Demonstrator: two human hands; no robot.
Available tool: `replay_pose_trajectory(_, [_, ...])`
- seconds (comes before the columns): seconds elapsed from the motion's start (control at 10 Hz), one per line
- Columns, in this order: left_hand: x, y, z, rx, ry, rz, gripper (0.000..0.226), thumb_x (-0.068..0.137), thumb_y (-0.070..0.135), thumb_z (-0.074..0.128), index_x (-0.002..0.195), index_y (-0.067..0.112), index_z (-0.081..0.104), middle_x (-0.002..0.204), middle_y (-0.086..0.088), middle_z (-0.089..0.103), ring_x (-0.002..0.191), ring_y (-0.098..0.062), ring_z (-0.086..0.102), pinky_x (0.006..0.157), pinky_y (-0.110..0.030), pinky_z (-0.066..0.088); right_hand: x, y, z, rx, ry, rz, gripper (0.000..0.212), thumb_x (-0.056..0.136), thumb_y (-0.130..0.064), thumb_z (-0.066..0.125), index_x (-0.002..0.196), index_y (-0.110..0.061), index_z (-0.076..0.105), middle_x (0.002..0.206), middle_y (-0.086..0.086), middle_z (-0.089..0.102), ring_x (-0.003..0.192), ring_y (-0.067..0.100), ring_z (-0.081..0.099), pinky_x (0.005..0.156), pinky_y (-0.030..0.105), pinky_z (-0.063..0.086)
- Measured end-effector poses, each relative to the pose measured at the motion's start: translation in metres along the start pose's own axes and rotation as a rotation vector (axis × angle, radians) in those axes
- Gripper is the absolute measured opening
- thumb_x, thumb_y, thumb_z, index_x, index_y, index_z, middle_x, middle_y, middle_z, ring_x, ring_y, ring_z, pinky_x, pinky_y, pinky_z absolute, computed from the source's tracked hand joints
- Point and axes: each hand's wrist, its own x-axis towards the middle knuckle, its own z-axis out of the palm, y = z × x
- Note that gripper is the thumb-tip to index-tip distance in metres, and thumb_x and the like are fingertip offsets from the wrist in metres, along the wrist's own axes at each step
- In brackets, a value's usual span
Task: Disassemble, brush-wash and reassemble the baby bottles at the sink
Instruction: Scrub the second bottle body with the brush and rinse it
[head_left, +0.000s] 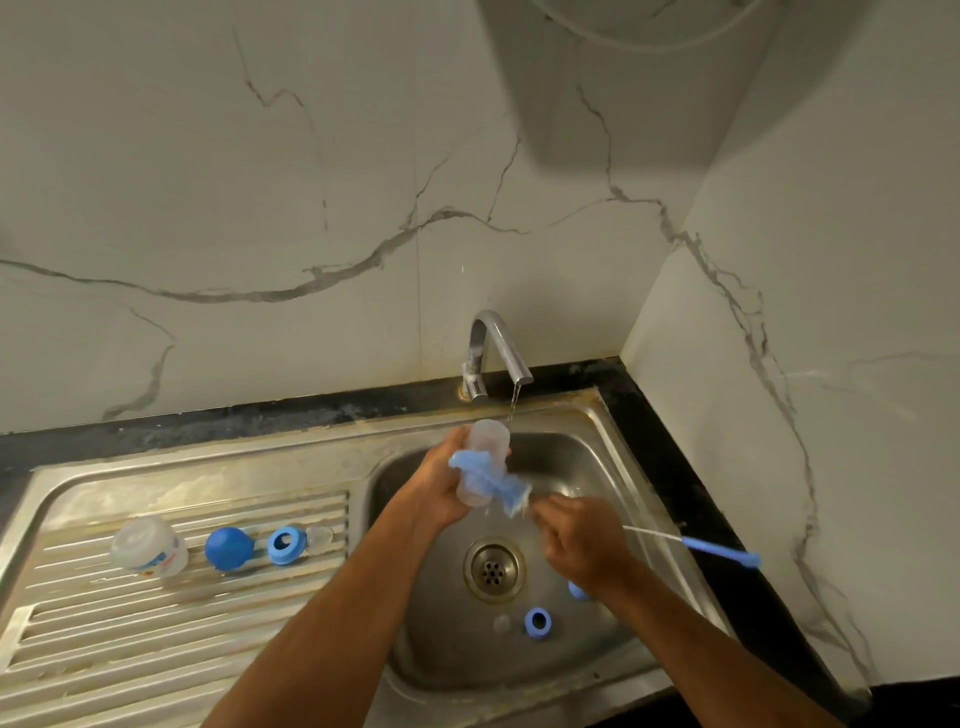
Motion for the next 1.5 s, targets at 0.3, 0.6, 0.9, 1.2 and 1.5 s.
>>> replay_pose_trajectory(0.3, [-0.007,0.012,0.011,0.778,-0.154,-0.331,0.049,0.101,0.029,0.054,0.14,0.0,0.048,0.127,-0.015,0.06,0.123,-0.029,0.058,0.109,-0.04,0.043,0.007,0.005,-0.009,0.043,0.087,0.02,0.017,0.089,-0.012,0.056,0.082,-0.016,0.071,0.063,-0.004,0.065,0.047,0.007,0.052,0.046,0.019,0.043])
replay_pose_trajectory(0.6, [-0.014,0.003,-0.008,-0.222,-0.04,-0.018,0.063,0.099,0.057,0.049,0.121,-0.001,0.058,0.095,-0.016,0.072,0.082,-0.025,0.066,0.078,-0.038,0.052,0.002,0.009,-0.003,0.031,0.084,0.113,0.012,0.089,-0.011,0.062,0.083,-0.015,0.071,0.065,-0.004,0.065,0.051,0.001,0.048,0.052,0.006,0.035])
replay_pose_trajectory(0.9, [-0.005,0.002,-0.018,-0.169,-0.084,-0.037,0.064,0.095,0.057,0.058,0.133,0.007,0.056,0.12,-0.019,0.071,0.105,-0.03,0.069,0.1,-0.044,0.052,-0.007,0.009,0.005,0.007,0.073,0.147,0.011,0.09,-0.013,0.063,0.082,-0.018,0.068,0.063,-0.007,0.06,0.052,0.0,0.048,0.05,0.011,0.037])
replay_pose_trajectory(1.2, [-0.001,-0.013,-0.033,0.175,-0.166,0.152,0.05,0.083,0.012,0.076,0.131,0.016,0.063,0.132,-0.016,0.063,0.121,-0.035,0.06,0.103,-0.055,0.05,0.017,0.007,-0.013,0.175,0.145,0.382,0.035,0.096,-0.023,0.062,0.063,-0.03,0.051,0.049,-0.012,0.043,0.047,0.007,0.045,0.045,0.014,0.029])
replay_pose_trajectory(1.5, [-0.01,-0.006,-0.028,0.728,0.139,0.535,0.062,0.078,-0.005,0.078,0.132,0.013,0.054,0.111,0.017,0.054,0.108,-0.006,0.055,0.084,-0.022,0.052,0.025,-0.01,-0.022,-0.059,-0.123,0.29,0.027,0.094,-0.023,0.06,0.068,-0.028,0.055,0.053,-0.011,0.044,0.047,0.001,0.042,0.048,0.013,0.024])
